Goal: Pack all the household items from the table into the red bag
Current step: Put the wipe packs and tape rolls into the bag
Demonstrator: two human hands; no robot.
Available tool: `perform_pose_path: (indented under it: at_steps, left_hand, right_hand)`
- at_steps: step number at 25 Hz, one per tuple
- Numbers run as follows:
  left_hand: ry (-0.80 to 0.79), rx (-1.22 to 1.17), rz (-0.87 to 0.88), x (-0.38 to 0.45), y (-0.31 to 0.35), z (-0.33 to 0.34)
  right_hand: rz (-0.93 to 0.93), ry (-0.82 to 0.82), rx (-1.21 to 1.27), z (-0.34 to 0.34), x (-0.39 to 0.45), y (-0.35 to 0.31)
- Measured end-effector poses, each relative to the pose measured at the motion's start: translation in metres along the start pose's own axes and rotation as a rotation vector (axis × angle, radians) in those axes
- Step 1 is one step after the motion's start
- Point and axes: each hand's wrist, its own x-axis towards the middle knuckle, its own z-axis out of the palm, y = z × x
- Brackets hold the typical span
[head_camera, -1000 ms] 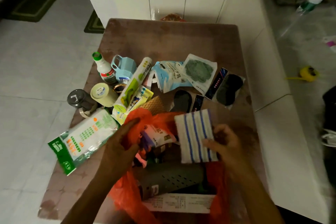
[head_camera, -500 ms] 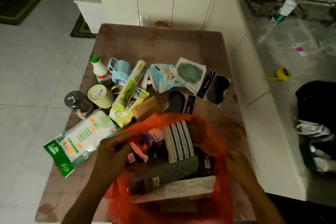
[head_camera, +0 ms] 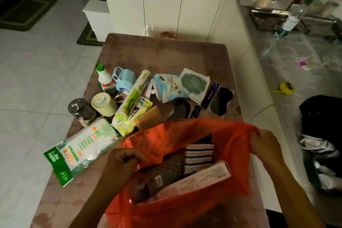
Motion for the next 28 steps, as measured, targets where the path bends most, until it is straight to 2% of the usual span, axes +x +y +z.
perform_pose_path:
  at_steps: [2,4,7,9,13,16,19,21,24,26,28]
  left_hand:
    - [-0.020,-0.002,-0.007,0.002,-0.002,0.000]
    - [-0.019,0.006,-0.012,0.006,-0.004,0.001]
    - [0.041,0.064,-0.041,0.015,-0.006,0.007]
    - [0.090,0.105,-0.061,0.022,-0.007,0.012]
    - [0.127,0.283,-0.072,0.033,-0.013,0.014]
    - [0.168,0.350,-0.093,0.038,-0.017,0.010]
    - [0.160,0.386,-0.039,0.041,-0.016,0.010]
    - [0.148,0.385,-0.038,0.042,-0.017,0.010]
    - [0.143,0.372,-0.038,0.044,-0.019,0.007]
    - [0.155,0.357,-0.031,0.044,-0.020,0.001]
    - [0.171,0.340,-0.016,0.043,-0.022,-0.003]
  right_hand:
    - [-0.037,0.030,-0.021,0.004,0.000,-0.004]
    - [-0.141,0.041,0.131,0.014,-0.001,-0.025]
    - [-0.218,-0.061,0.324,0.054,0.019,-0.065]
    - [-0.239,-0.169,0.225,0.097,0.047,-0.085]
    - [-0.100,-0.371,-0.105,0.172,0.109,-0.086]
    - [0.176,-0.298,-0.051,0.198,0.139,-0.075]
    - [0.274,-0.216,0.043,0.216,0.155,-0.077]
    - [0.320,-0.259,0.109,0.225,0.161,-0.077]
    - [0.251,-0.323,-0.022,0.233,0.159,-0.072]
    - [0.128,-0.277,-0.088,0.235,0.154,-0.073]
    - [0.003,-0.196,0.130,0.224,0.144,-0.080]
